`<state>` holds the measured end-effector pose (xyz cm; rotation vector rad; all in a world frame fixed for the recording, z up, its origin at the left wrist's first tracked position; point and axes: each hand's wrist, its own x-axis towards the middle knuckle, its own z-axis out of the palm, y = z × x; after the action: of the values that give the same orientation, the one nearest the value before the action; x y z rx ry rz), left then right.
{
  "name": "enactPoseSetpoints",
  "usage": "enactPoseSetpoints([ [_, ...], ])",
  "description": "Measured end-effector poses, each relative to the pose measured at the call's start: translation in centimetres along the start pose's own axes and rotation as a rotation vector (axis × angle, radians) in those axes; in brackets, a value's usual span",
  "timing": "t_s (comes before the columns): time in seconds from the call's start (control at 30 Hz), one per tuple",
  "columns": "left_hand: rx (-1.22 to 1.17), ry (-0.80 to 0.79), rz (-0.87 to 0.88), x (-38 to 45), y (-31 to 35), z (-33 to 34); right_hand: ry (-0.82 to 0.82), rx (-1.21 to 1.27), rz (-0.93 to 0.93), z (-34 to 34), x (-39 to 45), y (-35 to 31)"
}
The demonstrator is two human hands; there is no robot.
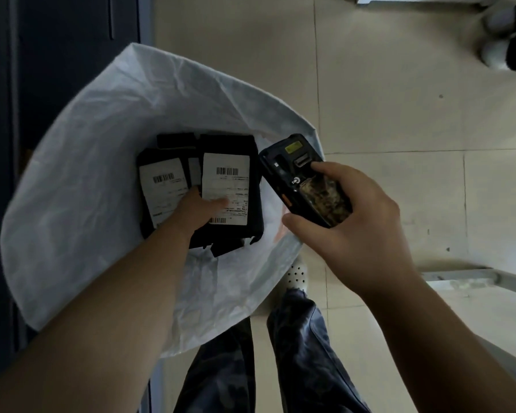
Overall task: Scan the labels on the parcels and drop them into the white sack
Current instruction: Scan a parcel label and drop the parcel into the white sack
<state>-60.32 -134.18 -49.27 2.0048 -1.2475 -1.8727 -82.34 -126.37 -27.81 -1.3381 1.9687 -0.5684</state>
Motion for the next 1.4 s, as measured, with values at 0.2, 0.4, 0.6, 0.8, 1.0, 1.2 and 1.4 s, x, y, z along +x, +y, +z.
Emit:
enactPoseSetpoints([
  [0.2,0.06,0.162,0.043,-6.4,3.5,-3.3,-0.042,0.041,0.012,-1.4,-0.7,-3.0],
  [0.4,0.178,0.353,0.367,-19.6,9.9,-8.3,-0.053,-0.008,-0.094,-5.3,-2.0,-9.5],
  [0.6,0.236,0.483,0.54,-33.5,16.1,-13.1,-0.098,-0.033,-0.269,-10.5,-4.6,-18.3],
  [0.8,0.244,0.73,0.616,-47.2,20.2,-16.7,-0.165,0.042,-0.514,-15.0,-7.7,-26.9],
  [1.0,0.15,1.099,0.535,-60.5,18.6,-14.6,-0.36,0.132,-0.848,-17.4,-11.6,-33.4],
  [1.2,0.068,1.413,0.326,-72.2,12.9,-8.0,-0.671,0.169,-1.079,-16.7,-19.8,-37.0],
  [1.4,-0.054,1.704,0.105,-83.3,7.6,0.6,-0.925,0.224,-1.305,-15.4,-32.0,-38.1],
])
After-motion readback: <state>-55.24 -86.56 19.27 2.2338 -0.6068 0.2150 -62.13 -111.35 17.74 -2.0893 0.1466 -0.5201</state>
